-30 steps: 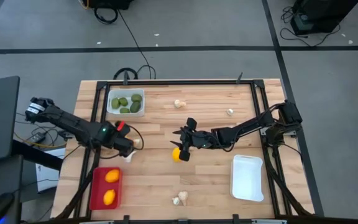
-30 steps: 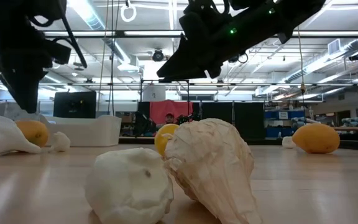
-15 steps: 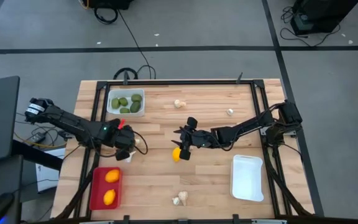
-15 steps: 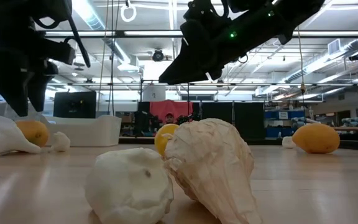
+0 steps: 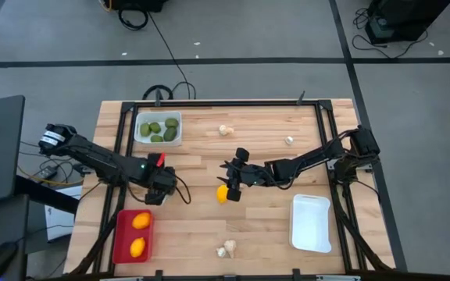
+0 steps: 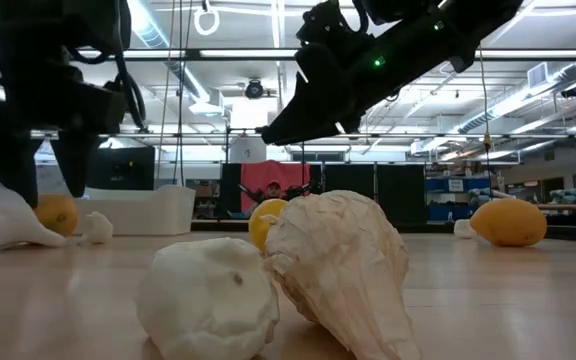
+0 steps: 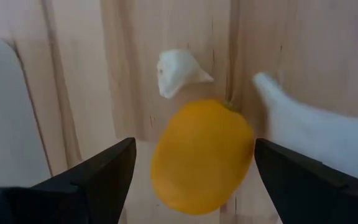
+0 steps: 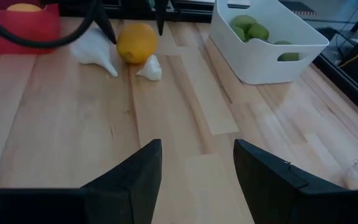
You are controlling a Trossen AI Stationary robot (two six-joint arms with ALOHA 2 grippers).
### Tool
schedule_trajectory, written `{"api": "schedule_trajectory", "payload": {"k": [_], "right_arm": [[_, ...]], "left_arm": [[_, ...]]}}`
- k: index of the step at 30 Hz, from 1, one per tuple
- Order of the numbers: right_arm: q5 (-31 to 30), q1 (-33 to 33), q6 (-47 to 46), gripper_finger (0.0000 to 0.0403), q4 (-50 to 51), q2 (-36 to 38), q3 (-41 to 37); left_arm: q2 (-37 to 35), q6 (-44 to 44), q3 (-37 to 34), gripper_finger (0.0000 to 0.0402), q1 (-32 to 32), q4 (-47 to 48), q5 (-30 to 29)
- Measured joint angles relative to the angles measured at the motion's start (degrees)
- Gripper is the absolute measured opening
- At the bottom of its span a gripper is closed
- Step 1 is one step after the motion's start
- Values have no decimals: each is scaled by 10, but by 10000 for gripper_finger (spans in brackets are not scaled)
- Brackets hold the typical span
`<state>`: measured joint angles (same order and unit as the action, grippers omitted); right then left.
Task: Sort produce into baskets
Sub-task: Put the left yellow lemon into the red bin
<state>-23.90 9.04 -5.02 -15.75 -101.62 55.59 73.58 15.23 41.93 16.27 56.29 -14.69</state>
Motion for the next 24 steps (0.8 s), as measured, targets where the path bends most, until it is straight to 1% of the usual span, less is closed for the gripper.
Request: {"api": "schedule_trajectory", "payload": {"k": [6, 10, 14, 17, 20, 22, 24], "right_arm": [[0, 0, -6, 209, 2, 0, 0], [0, 0, -6, 209, 2, 0, 0], [2, 0, -6, 209, 3, 0, 0], [2, 0, -6, 209, 3, 0, 0], [2, 0, -9, 209, 4, 0, 0], [2, 0, -10, 209, 4, 0, 0], [2, 0, -12, 209, 4, 0, 0]], "left_arm": [[24, 2, -3, 332, 0, 13, 33], [43, 4, -10, 324, -2, 10, 37], [63, 14, -10, 300, -2, 3, 23], [72, 24, -10, 271, -2, 3, 23], [73, 56, -8, 242, -6, 6, 21], [72, 83, -5, 234, -10, 13, 14], [69, 94, 5, 236, -11, 35, 9]]}}
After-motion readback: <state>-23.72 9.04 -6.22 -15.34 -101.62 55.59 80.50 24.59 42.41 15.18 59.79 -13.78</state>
